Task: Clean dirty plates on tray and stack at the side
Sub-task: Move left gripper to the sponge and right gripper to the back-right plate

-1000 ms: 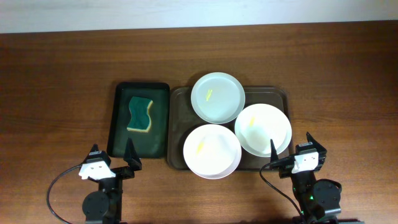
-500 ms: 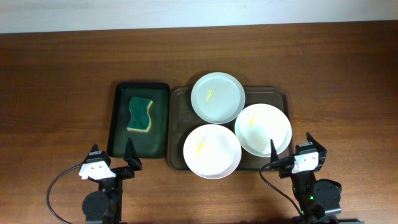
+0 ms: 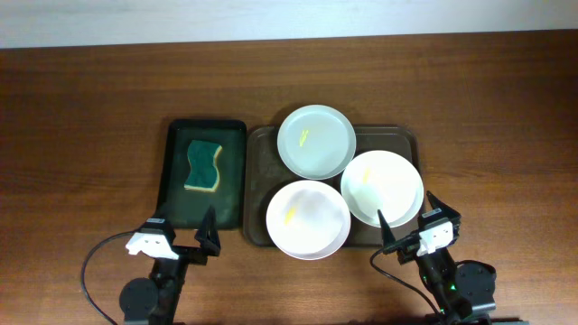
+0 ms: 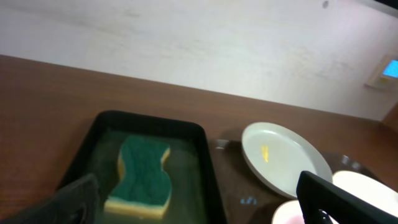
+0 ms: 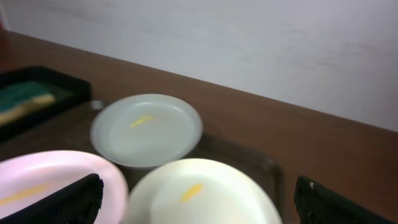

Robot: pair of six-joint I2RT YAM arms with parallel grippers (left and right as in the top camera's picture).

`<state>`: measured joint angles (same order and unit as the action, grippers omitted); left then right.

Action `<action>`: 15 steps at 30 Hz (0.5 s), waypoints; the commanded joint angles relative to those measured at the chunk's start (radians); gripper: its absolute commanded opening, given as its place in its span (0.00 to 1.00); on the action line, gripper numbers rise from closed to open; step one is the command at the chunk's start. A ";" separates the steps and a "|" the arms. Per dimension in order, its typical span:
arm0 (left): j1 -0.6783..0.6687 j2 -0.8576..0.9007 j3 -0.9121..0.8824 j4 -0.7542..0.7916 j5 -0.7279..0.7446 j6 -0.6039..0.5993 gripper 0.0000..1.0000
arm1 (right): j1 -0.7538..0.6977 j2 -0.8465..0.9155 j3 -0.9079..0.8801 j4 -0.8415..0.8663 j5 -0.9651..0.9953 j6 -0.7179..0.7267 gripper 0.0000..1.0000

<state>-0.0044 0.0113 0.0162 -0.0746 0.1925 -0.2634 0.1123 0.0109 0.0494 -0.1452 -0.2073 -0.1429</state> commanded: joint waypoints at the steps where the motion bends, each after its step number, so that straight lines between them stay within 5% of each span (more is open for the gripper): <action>1: -0.004 0.007 0.108 -0.100 0.066 -0.011 0.99 | -0.002 0.003 0.102 -0.038 -0.072 0.168 0.98; 7: -0.004 0.293 0.607 -0.420 0.062 0.077 0.99 | -0.002 0.309 0.624 -0.365 -0.073 0.229 0.98; 10: -0.004 0.585 0.938 -0.626 0.062 0.139 0.99 | -0.002 0.646 1.012 -0.728 -0.074 0.226 0.99; 15: -0.004 1.054 1.397 -1.027 -0.010 0.212 0.99 | -0.002 1.071 1.427 -1.087 -0.098 0.230 0.98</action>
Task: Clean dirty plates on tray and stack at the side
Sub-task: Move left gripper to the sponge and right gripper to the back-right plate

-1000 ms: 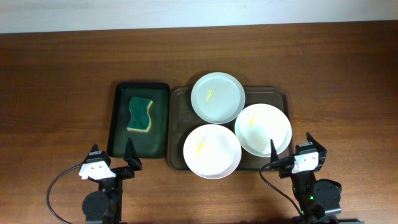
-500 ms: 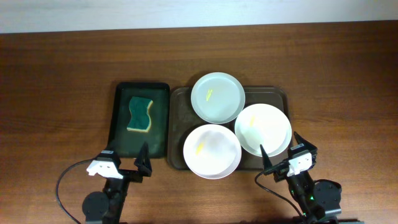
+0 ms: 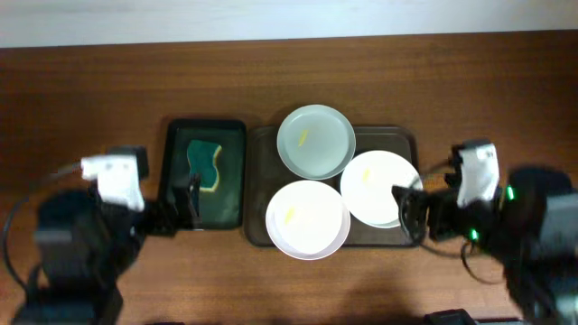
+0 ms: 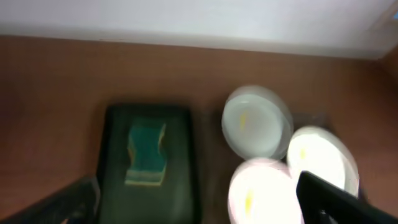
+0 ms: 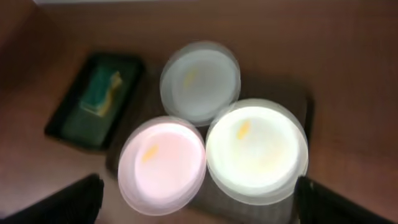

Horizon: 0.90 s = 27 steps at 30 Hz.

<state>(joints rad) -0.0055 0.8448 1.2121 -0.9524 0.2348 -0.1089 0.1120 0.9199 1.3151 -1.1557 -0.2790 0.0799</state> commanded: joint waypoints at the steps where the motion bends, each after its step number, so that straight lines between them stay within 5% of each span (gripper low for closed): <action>1: -0.003 0.288 0.259 -0.206 -0.051 0.058 0.99 | -0.001 0.220 0.210 -0.108 -0.035 0.006 0.98; 3: -0.003 0.481 0.389 -0.318 -0.040 0.057 1.00 | -0.001 0.319 0.235 -0.116 -0.043 0.007 0.99; 6: -0.003 0.623 0.406 -0.332 -0.040 0.057 0.99 | -0.001 0.426 0.235 -0.113 -0.043 0.007 0.72; 8: -0.003 0.707 0.406 -0.343 -0.005 0.057 0.12 | -0.001 0.510 0.235 -0.114 -0.043 0.007 0.54; 9: -0.003 0.737 0.406 -0.357 0.012 0.057 0.00 | -0.001 0.547 0.235 -0.112 -0.042 0.007 0.53; 19: -0.003 0.810 0.406 -0.372 0.012 0.057 0.02 | -0.001 0.883 0.235 0.020 -0.032 0.007 0.65; 27: -0.003 0.810 0.406 -0.369 0.012 0.057 0.05 | -0.001 0.916 0.235 0.158 0.029 0.007 0.65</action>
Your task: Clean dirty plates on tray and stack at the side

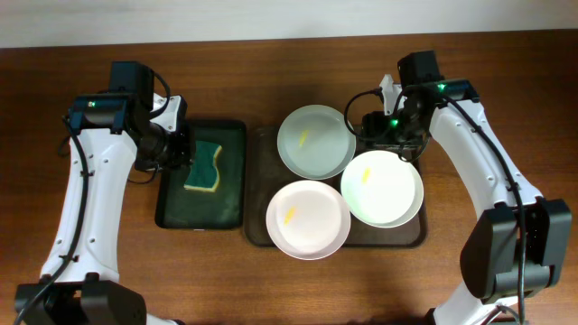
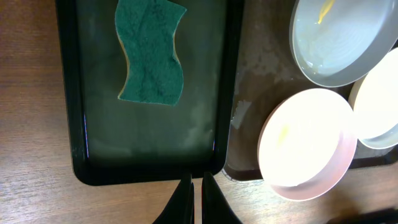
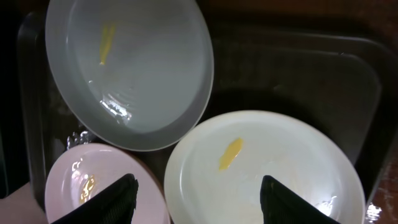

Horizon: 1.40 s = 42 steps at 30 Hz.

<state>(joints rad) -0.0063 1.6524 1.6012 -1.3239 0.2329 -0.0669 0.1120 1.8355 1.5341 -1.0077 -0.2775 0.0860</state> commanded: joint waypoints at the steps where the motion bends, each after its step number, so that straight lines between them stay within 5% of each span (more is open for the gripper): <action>1: -0.002 0.003 0.016 0.003 0.014 0.015 0.06 | -0.001 0.000 0.016 0.014 0.028 0.001 0.65; 11: -0.002 0.003 0.016 0.006 0.014 0.011 0.11 | -0.001 0.004 0.013 0.071 0.121 0.001 0.64; 20: -0.002 0.003 0.016 0.006 -0.020 0.011 0.17 | 0.048 0.006 -0.168 0.311 0.129 0.006 0.44; 25: -0.002 0.003 0.016 0.029 -0.020 0.008 0.18 | 0.085 0.006 -0.342 0.504 0.136 0.080 0.41; 28: -0.002 0.003 0.016 0.029 -0.021 0.008 0.20 | 0.092 0.006 -0.359 0.537 0.136 0.080 0.25; 39: -0.002 0.003 0.016 0.032 -0.047 0.007 0.22 | 0.124 0.072 -0.397 0.674 0.159 0.088 0.24; 42: -0.002 0.003 0.016 0.032 -0.047 0.007 0.22 | 0.122 0.080 -0.397 0.687 0.159 0.088 0.15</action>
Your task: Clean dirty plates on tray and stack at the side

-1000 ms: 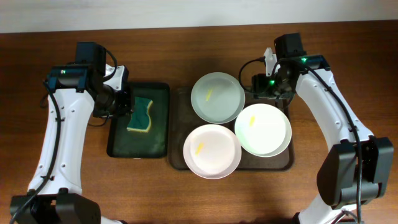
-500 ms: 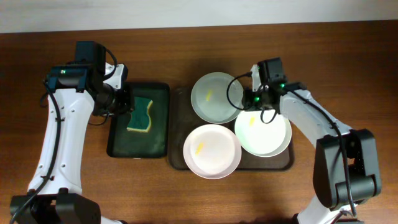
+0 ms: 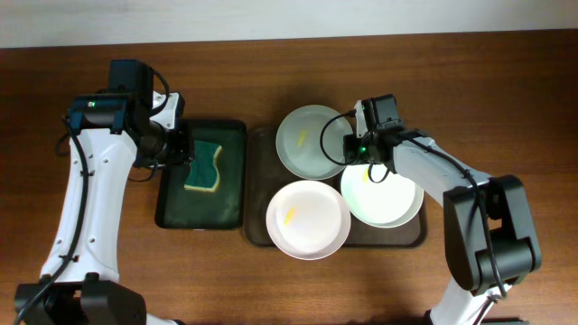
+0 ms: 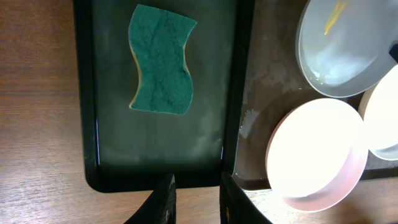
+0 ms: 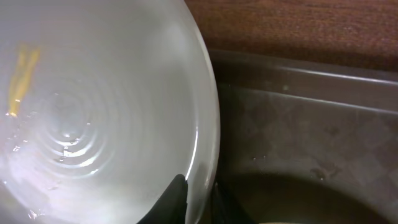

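Observation:
Three dirty plates with yellow smears lie on the brown tray [image 3: 262, 171]: a pale grey plate [image 3: 312, 142] at the back, a white plate [image 3: 384, 190] at the right, a pinkish plate [image 3: 307, 219] in front. My right gripper [image 5: 198, 182] is shut on the grey plate's [image 5: 93, 112] right rim, one finger inside and one outside. A green sponge [image 4: 161, 78] lies in the wet black tray [image 3: 167, 194]. Over that tray's left edge my left gripper [image 4: 196, 199] hangs open, holding nothing.
The black tray and the brown tray [image 5: 298, 137] stand side by side in the middle of the brown wooden table [image 3: 90, 262]. The white plate overlaps the grey plate's near right side, close to my right gripper [image 3: 355, 152].
My right gripper was open above the brown tray's back right. It is now low and shut on the grey plate's right rim. My left gripper's fingers have parted; that arm has hardly moved.
Both arms first sat folded at the table's near edge with grippers wide open. Then they were raised, in blurred views. Later the left gripper hung nearly shut over the black tray and the right hung open over the plates. Now the right grips the grey plate's rim.

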Robot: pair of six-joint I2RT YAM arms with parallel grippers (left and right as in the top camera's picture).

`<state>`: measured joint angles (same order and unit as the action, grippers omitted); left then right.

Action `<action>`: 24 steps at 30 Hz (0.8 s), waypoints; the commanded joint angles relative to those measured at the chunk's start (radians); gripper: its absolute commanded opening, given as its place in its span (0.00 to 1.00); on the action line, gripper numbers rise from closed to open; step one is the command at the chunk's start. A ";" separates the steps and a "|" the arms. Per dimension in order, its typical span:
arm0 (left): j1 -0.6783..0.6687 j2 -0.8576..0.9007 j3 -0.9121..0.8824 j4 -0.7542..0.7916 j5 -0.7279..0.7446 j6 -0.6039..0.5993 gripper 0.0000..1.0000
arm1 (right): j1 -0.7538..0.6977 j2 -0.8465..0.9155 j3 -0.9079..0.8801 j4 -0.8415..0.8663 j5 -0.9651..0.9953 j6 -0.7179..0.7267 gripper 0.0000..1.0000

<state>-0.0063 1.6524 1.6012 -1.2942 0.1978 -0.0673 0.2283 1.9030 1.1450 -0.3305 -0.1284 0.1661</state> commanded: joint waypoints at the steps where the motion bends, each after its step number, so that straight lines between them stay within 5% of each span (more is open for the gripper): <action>1: -0.002 0.003 0.016 0.002 -0.011 0.008 0.22 | 0.006 0.013 -0.007 0.014 0.010 0.008 0.15; 4: -0.002 0.003 0.016 0.005 -0.012 0.008 0.22 | 0.006 0.013 -0.006 0.027 0.010 0.008 0.04; 13: -0.002 0.003 0.011 0.053 -0.089 -0.113 0.24 | -0.119 0.013 -0.006 0.032 -0.256 0.119 0.04; 24: -0.006 0.027 -0.214 0.204 -0.113 -0.130 0.44 | -0.111 0.013 -0.006 0.032 -0.261 0.101 0.04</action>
<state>-0.0063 1.6653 1.4487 -1.1263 0.0959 -0.1879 0.1120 1.9049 1.1423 -0.3012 -0.3660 0.2687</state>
